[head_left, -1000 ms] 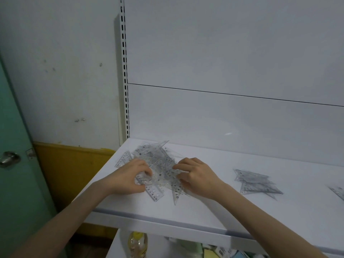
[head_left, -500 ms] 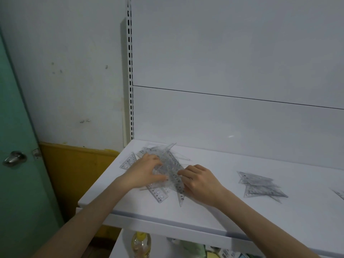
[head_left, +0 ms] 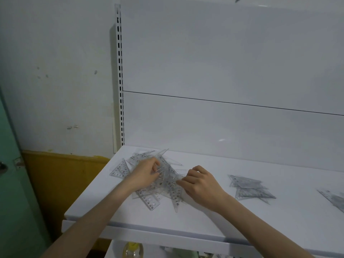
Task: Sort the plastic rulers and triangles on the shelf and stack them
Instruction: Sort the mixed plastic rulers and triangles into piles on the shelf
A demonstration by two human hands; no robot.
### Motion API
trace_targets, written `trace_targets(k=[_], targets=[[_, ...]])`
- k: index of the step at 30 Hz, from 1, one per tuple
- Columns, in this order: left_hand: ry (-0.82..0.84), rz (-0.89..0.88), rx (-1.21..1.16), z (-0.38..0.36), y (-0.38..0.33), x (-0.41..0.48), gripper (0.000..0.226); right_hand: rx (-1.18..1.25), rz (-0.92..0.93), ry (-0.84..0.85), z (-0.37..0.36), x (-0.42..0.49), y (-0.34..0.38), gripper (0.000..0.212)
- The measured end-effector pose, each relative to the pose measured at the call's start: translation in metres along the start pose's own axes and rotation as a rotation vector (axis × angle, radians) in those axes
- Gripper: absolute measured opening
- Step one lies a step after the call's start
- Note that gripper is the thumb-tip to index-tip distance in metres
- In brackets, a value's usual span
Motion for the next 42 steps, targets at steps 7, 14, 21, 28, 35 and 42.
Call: trace_targets(k=[7, 14, 21, 28, 35, 42], targets=[[-0.043, -0.032, -0.026, -0.002, -0.005, 0.010, 0.033, 0.026, -0.078, -0.084, 0.009, -0.016, -0.010, 0.026], [-0.092, 0.002, -0.157, 0.001, -0.004, 0.016, 0.020, 0.043, -0.162, 0.065, 0.012, -0.038, -0.024, 0.028], [-0.098, 0.048, -0.428, 0.000, -0.010, 0.016, 0.017, 0.167, -0.431, 0.074, 0.013, -0.048, -0.033, 0.051], [-0.053, -0.042, -0.572, 0.000, -0.052, 0.019, 0.029, 0.393, -0.795, 0.103, 0.050, -0.079, -0.064, 0.022], [0.051, -0.090, -0.470, -0.056, -0.112, 0.049, 0.025, 0.547, -1.062, 0.171, 0.075, -0.154, -0.100, 0.026], [0.181, -0.246, -0.349, -0.132, -0.211, 0.077, 0.033, 0.707, -1.215, 0.176, 0.100, -0.261, -0.154, 0.045]])
Point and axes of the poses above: each hand's wrist, its own x-axis towards the middle knuckle, its own z-axis out of the back of the hand, y = z × x, the point moved 3 cm from there along x, towards the middle knuckle, and after that the axes turned 8 degrees about y, right-handed, at the moved point
